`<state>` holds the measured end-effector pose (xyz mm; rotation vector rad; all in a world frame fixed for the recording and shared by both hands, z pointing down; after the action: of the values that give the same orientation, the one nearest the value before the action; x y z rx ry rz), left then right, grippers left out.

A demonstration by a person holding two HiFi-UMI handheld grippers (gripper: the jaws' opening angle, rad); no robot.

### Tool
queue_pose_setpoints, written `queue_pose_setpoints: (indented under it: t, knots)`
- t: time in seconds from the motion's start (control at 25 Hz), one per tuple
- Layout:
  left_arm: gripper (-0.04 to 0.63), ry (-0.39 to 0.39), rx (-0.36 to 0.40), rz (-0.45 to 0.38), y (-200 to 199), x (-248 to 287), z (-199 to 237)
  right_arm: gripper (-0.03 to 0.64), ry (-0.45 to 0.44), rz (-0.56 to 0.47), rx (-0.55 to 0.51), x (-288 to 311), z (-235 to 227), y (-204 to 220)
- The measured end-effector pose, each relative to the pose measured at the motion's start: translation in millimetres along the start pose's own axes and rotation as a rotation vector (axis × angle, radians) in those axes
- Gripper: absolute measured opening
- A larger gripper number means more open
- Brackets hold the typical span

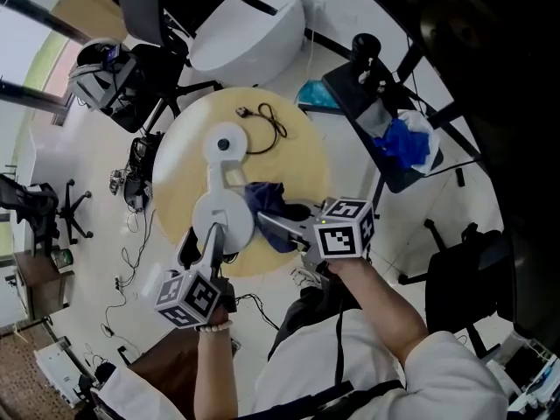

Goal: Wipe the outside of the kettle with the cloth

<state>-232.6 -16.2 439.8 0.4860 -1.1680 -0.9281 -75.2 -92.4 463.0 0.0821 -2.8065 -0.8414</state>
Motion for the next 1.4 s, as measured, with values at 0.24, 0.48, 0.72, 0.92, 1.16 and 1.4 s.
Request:
queue_pose_setpoints:
  t: [0.24, 0.48, 0.72, 0.92, 1.16, 1.4]
  knots:
    - [0.282, 0.002, -0.051, 0.003, 2.6, -3.8, -2.5, 0.066, 0.078, -0.003, 0.159, 14.2, -59.9, 30.2]
    - [0.288, 0.044, -0.102, 0.02, 7.7, -13.4, -5.6, 0.066, 0.16, 0.039, 0.257, 30.2, -116.5, 57.4]
    - [0.284, 0.087, -0.125, 0.05, 16.6, -25.4, -10.1, 0.066, 0.291, 0.111, 0.266, 40.3, -158.7, 84.2]
    - [0.265, 0.118, -0.123, 0.07, 23.8, -32.9, -12.4, 0.066, 0.354, 0.162, 0.229, 43.7, -173.8, 96.4]
    - [0.219, 0.105, -0.083, 0.053, 22.0, -32.8, -7.4, 0.066, 0.236, 0.099, 0.184, 28.0, -118.5, 74.0]
    - [0.221, 0.094, -0.066, 0.048, 24.3, -30.4, -8.9, 0.066, 0.105, -0.037, 0.099, -4.8, -29.8, 37.9]
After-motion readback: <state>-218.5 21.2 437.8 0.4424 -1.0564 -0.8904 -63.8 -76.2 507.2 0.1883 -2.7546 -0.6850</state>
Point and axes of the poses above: the fingertips, and each gripper's own axes: x forward along the fingers, z to its left, y out of its underside, the point moved 4 cm from there along -x, backward along the fingers, and after that the axes turned 6 degrees about y, right-handed, at the moved point
